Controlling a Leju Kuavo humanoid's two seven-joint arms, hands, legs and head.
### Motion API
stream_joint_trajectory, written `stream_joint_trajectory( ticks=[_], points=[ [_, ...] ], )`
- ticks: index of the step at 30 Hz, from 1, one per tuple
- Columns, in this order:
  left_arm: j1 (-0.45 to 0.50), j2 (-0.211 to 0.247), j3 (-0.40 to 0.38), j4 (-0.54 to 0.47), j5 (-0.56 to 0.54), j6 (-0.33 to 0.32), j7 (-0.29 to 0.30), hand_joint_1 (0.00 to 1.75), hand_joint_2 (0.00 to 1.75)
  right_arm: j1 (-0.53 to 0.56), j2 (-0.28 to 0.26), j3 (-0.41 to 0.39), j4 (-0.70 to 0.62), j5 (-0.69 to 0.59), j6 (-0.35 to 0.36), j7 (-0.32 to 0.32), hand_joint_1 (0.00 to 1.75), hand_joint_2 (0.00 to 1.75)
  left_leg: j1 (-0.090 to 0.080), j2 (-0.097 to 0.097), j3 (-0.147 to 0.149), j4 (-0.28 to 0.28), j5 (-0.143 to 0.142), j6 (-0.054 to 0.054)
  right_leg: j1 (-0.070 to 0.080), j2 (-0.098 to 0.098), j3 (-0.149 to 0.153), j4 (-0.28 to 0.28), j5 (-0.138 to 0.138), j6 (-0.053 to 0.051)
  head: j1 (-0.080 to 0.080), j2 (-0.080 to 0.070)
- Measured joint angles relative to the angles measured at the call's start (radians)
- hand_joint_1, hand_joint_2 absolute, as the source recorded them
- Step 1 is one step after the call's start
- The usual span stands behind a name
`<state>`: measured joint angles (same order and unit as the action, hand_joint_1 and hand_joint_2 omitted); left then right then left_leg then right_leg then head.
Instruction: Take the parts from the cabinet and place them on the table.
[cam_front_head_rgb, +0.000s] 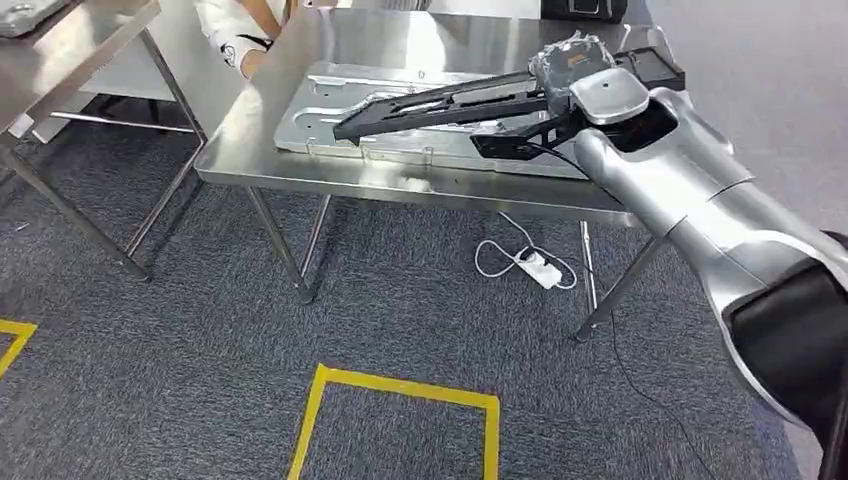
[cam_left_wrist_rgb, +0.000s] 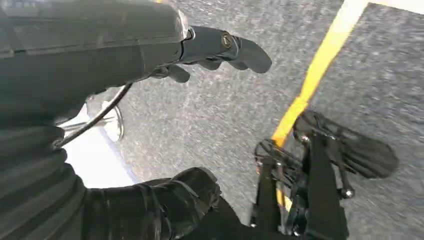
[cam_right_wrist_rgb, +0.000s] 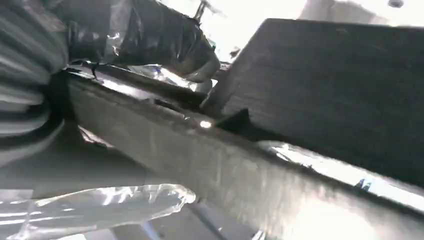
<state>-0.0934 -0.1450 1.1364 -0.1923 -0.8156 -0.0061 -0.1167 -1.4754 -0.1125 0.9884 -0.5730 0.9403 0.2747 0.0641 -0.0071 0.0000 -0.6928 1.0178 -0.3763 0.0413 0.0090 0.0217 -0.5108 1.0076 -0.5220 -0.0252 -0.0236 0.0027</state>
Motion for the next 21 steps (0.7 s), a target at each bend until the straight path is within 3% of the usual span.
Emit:
stream_joint_trajectory(
  ticks=[1,3,4,5,6,8,9,10,11,12,13,14,15,17,18,20,21],
  points=[
    [-0.003,0.000,0.000,0.000,0.000,0.000,0.000,0.00,1.75,0.001,0.000,0.000,0.001,0.000,-0.001,-0.003,1.75,1.75,-0.001,-0.001,0.010,0.002,0.013,0.004,-0.002,-0.003,0.003,-0.007,-0.003,0.007,-0.002,0.000],
    [-0.002,0.000,0.000,0.000,0.000,0.000,0.000,0.00,1.75,0.001,0.004,0.000,0.005,0.000,-0.002,-0.005,1.75,1.75,0.000,-0.001,0.030,-0.015,0.005,0.014,0.002,-0.005,0.016,0.003,0.007,0.014,-0.001,0.000],
    [0.000,-0.002,0.000,0.000,0.000,0.000,0.000,0.00,1.75,0.000,0.005,0.000,0.005,0.000,-0.003,-0.006,1.75,1.75,0.010,-0.001,0.049,-0.030,0.004,0.013,-0.001,-0.007,0.002,0.027,0.006,0.017,-0.001,0.000],
    [-0.001,-0.001,0.000,0.000,0.000,0.000,0.000,0.00,1.75,-0.004,0.005,0.000,0.006,0.000,-0.003,-0.006,1.75,1.75,0.011,-0.001,0.060,-0.037,0.001,0.016,-0.001,-0.009,-0.022,0.074,0.009,0.024,0.002,0.000],
    [-0.002,-0.001,0.000,0.000,0.000,0.000,0.000,0.00,1.75,-0.007,0.005,0.000,0.008,0.000,-0.003,-0.008,1.75,1.75,0.012,-0.001,0.069,-0.042,-0.004,0.018,-0.005,-0.009,-0.061,0.136,-0.005,0.033,0.001,0.000],
    [-0.005,-0.001,0.000,0.000,-0.002,-0.001,0.000,0.00,1.75,-0.003,0.006,0.000,0.011,0.000,-0.003,-0.014,1.75,1.75,0.014,-0.001,0.088,-0.045,-0.020,0.016,-0.016,-0.010,-0.142,0.248,-0.066,0.046,0.002,0.000],
    [-0.005,0.000,0.000,0.000,-0.003,-0.002,0.000,0.00,1.75,0.000,0.007,0.000,0.013,0.000,-0.001,-0.016,1.75,1.75,0.016,-0.003,0.098,-0.044,-0.029,0.014,-0.022,-0.011,-0.171,0.271,-0.086,0.052,0.002,0.000],
    [-0.005,0.000,0.000,0.000,-0.005,-0.003,0.001,0.00,1.75,0.004,0.007,0.000,0.014,0.000,0.001,-0.018,1.75,1.75,0.018,-0.006,0.111,-0.043,-0.040,0.012,-0.026,-0.012,-0.183,0.256,-0.076,0.054,0.002,0.000],
    [-0.004,0.000,0.000,0.000,-0.006,-0.004,0.004,0.00,1.75,0.005,0.009,0.000,0.016,0.000,0.003,-0.019,1.75,1.75,0.019,-0.008,0.124,-0.041,-0.050,0.008,-0.029,-0.014,-0.177,0.211,-0.037,0.055,0.002,0.000],
    [-0.004,0.000,0.000,0.000,-0.008,-0.006,0.008,0.00,1.75,0.005,0.010,0.000,0.018,0.000,0.005,-0.019,1.75,1.75,0.021,-0.009,0.138,-0.040,-0.061,0.004,-0.032,-0.017,-0.158,0.140,0.023,0.056,0.002,0.000],
    [-0.002,0.000,0.001,0.000,-0.010,-0.006,0.011,0.00,1.75,0.003,0.010,0.000,0.019,0.000,0.005,-0.020,1.75,1.75,0.022,-0.009,0.153,-0.039,-0.072,0.000,-0.034,-0.020,-0.131,0.052,0.098,0.055,0.002,0.000],
    [0.001,0.000,0.001,0.000,-0.011,-0.008,0.014,0.00,1.75,0.001,0.010,0.000,0.022,0.000,0.005,-0.021,1.75,1.75,0.024,-0.008,0.158,-0.040,-0.081,-0.005,-0.031,-0.026,-0.120,-0.006,0.142,0.049,0.002,0.000],
    [-0.002,0.000,0.001,0.000,-0.013,-0.009,0.016,0.00,1.75,-0.004,0.011,0.000,0.025,-0.001,0.006,-0.025,1.75,1.75,0.023,-0.011,0.164,-0.039,-0.086,-0.013,-0.019,-0.030,-0.120,-0.009,0.090,0.046,0.001,0.000],
    [-0.006,0.000,0.001,0.000,-0.017,-0.009,0.020,0.00,1.75,-0.011,0.017,0.000,0.026,-0.003,0.008,-0.031,1.75,1.75,0.025,-0.007,0.172,-0.026,-0.085,-0.028,-0.015,-0.022,-0.107,-0.017,0.111,0.022,0.002,0.000],
    [-0.005,0.000,0.001,0.000,-0.021,-0.009,0.020,0.00,1.75,-0.013,0.021,0.000,0.028,-0.003,0.009,-0.034,1.75,1.75,0.023,-0.007,0.175,-0.024,-0.083,-0.034,-0.013,-0.023,-0.097,-0.016,0.108,0.016,0.000,0.000],
    [-0.005,0.006,0.001,0.000,-0.023,-0.009,0.020,0.00,1.75,-0.025,0.022,0.000,0.030,-0.005,0.012,-0.042,1.75,1.75,0.028,-0.005,0.167,0.009,-0.115,-0.036,-0.021,-0.022,-0.074,-0.023,0.113,0.003,0.001,0.000],
    [-0.006,0.006,0.001,0.000,-0.022,-0.009,0.026,0.00,1.75,-0.032,0.022,0.000,0.031,-0.005,0.012,-0.045,1.75,1.75,0.029,-0.005,0.137,0.069,-0.143,-0.039,-0.020,-0.023,-0.071,-0.023,0.110,-0.002,-0.005,0.000]
  ],
)
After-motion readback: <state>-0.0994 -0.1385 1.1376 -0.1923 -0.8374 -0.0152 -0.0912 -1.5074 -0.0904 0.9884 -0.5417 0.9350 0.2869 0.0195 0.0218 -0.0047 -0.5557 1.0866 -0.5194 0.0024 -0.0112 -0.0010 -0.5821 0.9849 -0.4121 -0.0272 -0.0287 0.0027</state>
